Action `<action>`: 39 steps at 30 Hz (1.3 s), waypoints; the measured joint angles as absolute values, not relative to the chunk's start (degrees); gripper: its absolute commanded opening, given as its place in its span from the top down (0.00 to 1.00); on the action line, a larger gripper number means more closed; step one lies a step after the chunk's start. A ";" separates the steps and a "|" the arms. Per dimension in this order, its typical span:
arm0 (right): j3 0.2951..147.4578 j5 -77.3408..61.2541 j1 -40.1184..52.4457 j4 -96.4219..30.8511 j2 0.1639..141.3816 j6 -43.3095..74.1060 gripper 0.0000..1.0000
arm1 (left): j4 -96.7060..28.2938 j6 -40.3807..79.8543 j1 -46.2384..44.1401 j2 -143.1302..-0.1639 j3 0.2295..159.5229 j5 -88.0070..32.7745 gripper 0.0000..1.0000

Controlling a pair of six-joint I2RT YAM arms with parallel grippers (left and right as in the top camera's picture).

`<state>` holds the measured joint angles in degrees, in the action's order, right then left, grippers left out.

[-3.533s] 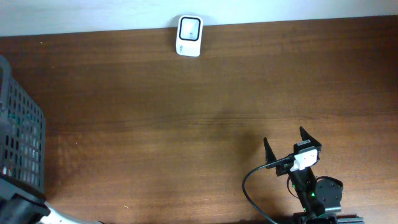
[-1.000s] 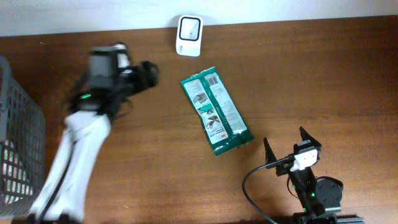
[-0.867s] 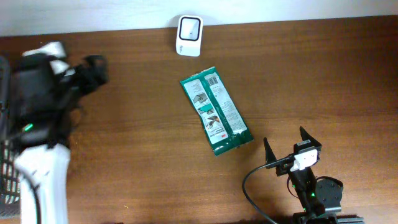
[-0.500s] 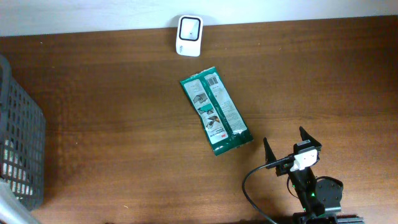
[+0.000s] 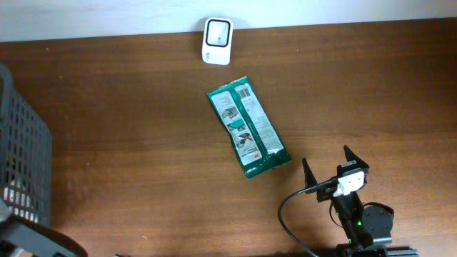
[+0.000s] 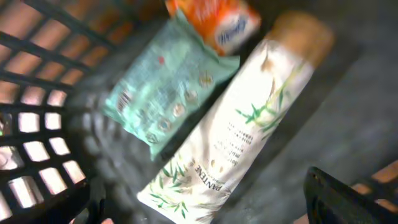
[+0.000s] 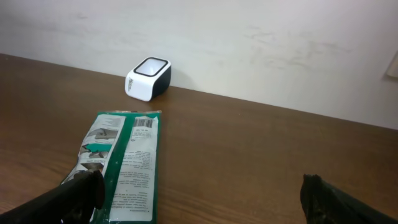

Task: Scan the item barcode
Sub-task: 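Reach the left gripper into the basket and grasp the white tube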

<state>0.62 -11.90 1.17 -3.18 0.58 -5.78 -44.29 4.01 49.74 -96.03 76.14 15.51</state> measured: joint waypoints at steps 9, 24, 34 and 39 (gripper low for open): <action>0.62 -11.90 1.17 -3.18 0.58 -5.76 0.02 | -45.21 -1.23 50.04 -101.54 77.71 14.83 0.12; 0.62 -11.90 1.17 -3.16 0.58 -5.78 0.02 | -41.47 -3.99 49.89 -110.91 76.34 14.66 0.87; 0.62 -11.90 1.17 -3.18 0.58 -5.78 0.02 | -54.28 -4.89 49.84 -111.24 88.99 6.92 1.00; 0.62 -11.90 1.17 -3.16 0.58 -5.76 0.02 | -58.02 -1.83 48.73 -106.37 105.36 3.18 1.00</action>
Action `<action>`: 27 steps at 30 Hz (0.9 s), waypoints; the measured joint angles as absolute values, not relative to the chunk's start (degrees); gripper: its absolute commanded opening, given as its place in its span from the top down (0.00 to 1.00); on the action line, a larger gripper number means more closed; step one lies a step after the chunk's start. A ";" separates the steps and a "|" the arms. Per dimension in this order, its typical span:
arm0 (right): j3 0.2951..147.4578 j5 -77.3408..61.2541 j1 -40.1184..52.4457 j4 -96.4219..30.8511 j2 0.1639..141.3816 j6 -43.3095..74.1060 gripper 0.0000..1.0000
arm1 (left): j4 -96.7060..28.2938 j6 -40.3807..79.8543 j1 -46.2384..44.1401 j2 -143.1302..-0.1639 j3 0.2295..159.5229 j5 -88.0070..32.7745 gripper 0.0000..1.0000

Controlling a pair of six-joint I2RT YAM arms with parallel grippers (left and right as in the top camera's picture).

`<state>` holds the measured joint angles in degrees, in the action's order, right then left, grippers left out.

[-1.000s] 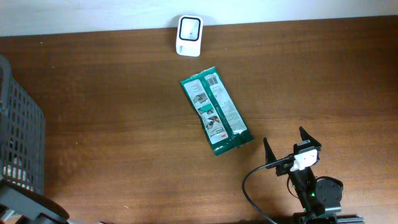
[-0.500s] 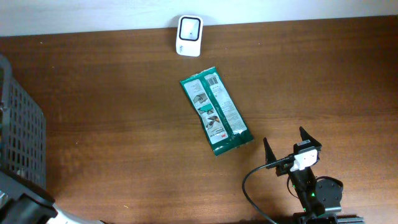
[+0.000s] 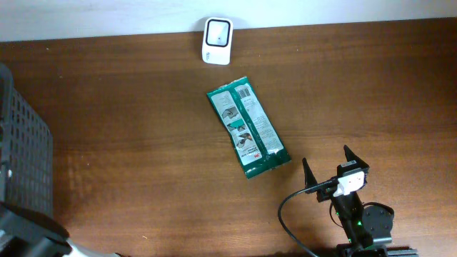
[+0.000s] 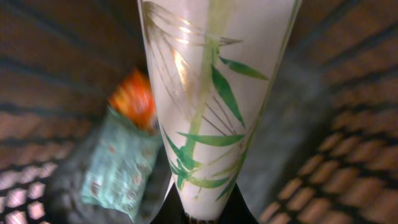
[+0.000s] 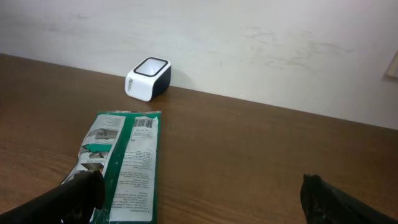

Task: Scan the item barcode
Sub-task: 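Reach the left gripper into the basket and grasp the white tube, then place the white bamboo-print tube left of the green packet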

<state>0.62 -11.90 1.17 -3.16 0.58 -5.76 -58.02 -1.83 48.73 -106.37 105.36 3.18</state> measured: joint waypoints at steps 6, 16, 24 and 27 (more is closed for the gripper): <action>0.62 -11.90 1.17 -3.16 0.58 -5.80 0.02 | -57.12 2.48 43.38 -92.79 115.44 -1.65 1.00; 0.62 -11.92 1.17 -3.16 0.58 -5.80 0.02 | -69.06 3.95 14.11 -84.58 114.61 -7.40 1.00; 0.62 -11.90 1.17 -3.14 0.60 -5.76 0.02 | -60.53 8.73 0.89 -88.49 88.38 -7.18 1.00; 0.62 -11.90 1.17 -3.16 0.60 -5.76 0.01 | -49.43 14.85 -3.60 -89.10 74.50 -7.20 1.00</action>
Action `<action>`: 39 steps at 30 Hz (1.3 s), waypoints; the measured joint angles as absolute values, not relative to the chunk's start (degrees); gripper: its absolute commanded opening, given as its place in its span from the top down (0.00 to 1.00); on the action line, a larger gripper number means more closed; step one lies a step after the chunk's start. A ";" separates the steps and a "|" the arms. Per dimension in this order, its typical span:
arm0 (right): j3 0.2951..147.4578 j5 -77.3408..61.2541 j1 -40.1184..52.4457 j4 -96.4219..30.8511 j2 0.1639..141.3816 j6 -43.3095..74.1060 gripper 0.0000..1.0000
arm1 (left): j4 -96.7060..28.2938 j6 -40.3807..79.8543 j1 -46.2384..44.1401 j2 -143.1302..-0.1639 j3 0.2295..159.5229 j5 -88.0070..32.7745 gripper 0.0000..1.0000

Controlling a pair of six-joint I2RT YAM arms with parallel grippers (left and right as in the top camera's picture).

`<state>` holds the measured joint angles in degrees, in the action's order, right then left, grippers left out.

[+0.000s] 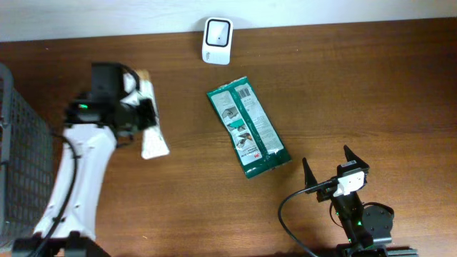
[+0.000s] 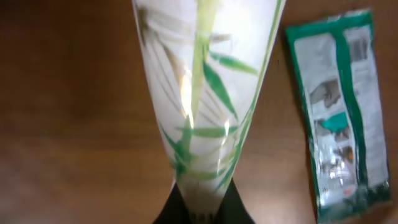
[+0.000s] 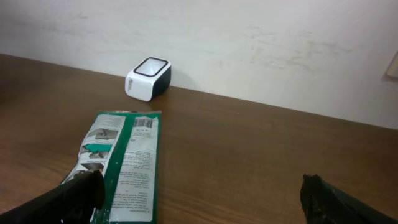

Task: Scan the item barcode
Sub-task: 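Place the white bamboo-print tube left of the green packet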

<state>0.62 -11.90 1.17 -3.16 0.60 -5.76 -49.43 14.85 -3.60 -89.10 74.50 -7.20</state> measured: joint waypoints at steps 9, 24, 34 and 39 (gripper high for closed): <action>0.62 -11.90 1.17 -3.18 0.58 -5.74 0.02 | -23.59 27.53 -16.88 -90.28 56.45 -7.16 1.00; 0.62 -11.90 1.17 -3.16 0.58 -5.76 0.02 | -17.23 31.55 -18.90 -98.06 56.42 -8.01 0.38; 0.62 -11.90 1.17 -3.18 0.58 -5.74 0.02 | -37.80 20.38 -5.98 -88.14 76.07 -13.32 0.37; 0.62 -11.90 1.17 -3.16 0.58 -5.80 0.02 | -50.41 12.29 9.61 -80.27 93.49 -13.17 0.43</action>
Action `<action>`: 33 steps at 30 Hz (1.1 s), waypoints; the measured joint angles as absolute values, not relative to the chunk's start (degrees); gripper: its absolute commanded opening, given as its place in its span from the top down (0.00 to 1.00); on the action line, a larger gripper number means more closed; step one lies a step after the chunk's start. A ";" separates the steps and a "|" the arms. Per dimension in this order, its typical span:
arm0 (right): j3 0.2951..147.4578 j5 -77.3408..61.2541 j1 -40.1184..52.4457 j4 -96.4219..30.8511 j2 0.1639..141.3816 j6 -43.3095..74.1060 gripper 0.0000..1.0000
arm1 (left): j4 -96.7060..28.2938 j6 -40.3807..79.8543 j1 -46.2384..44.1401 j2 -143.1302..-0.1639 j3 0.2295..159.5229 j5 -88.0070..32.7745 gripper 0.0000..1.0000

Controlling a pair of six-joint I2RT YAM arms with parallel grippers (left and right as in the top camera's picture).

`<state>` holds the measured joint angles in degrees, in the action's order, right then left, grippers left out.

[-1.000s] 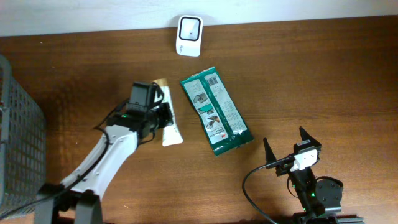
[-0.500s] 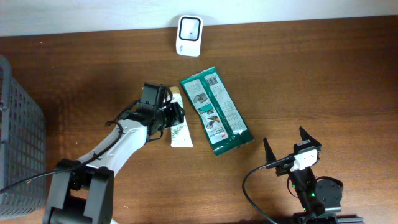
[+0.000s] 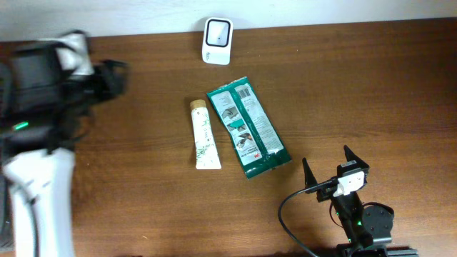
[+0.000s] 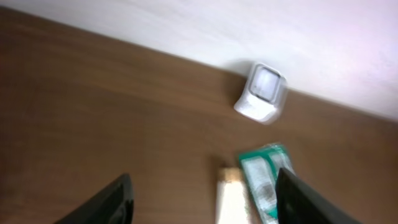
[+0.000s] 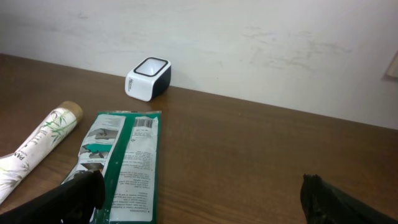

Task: Scan the item barcode
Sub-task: 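Place the white bamboo-print tube left of the green packet, then reach the left gripper into the basket and grasp the mint-green pouch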

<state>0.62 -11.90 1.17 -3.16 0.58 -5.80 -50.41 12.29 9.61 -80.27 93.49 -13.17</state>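
A white tube with a green bamboo print [image 3: 203, 137] lies flat on the brown table, its tan cap toward the wall. It touches or nearly touches the left edge of a green packet [image 3: 248, 127], whose barcode faces up at the far end. The white scanner [image 3: 217, 41] stands at the wall. My left gripper [image 3: 108, 77] hangs open and empty above the table's far left; its view shows the scanner [image 4: 261, 99], the tube [image 4: 229, 198] and the packet [image 4: 264, 185]. My right gripper [image 5: 199, 202] rests open near the front, behind the packet [image 5: 124, 162] and tube [image 5: 40, 146].
The white wall [image 5: 249, 37] runs along the table's far edge [image 3: 321, 32] behind the scanner [image 5: 148, 78]. My left arm [image 3: 36, 178] covers the left side of the overhead view. A black cable [image 3: 289, 214] loops by the right arm's base.
The tube, held in my left gripper over the table left of the packet, now lies on the table beside the packet. My left gripper has opened and stands back at the far left.
My left gripper was open inside the basket over the tube and other packets. Then it was shut on the tube in the basket, then held it over the table. Now the tube lies by the packet. The right arm stayed still throughout.
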 measured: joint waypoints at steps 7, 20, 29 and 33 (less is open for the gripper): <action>0.62 -11.90 1.17 -3.16 0.58 -5.76 0.02 | -51.20 10.20 36.58 -79.05 97.34 -9.41 0.39; 0.62 -11.90 1.17 -3.16 0.58 -5.76 0.02 | -49.60 9.74 51.46 -87.59 87.88 7.79 0.33; 0.62 -11.90 1.17 -3.16 0.58 -5.76 0.02 | -29.63 -1.17 56.29 -88.55 66.87 9.39 0.28; 0.62 -11.90 1.17 -3.18 0.58 -5.78 0.02 | -27.11 -2.96 56.40 -92.62 66.57 9.50 0.27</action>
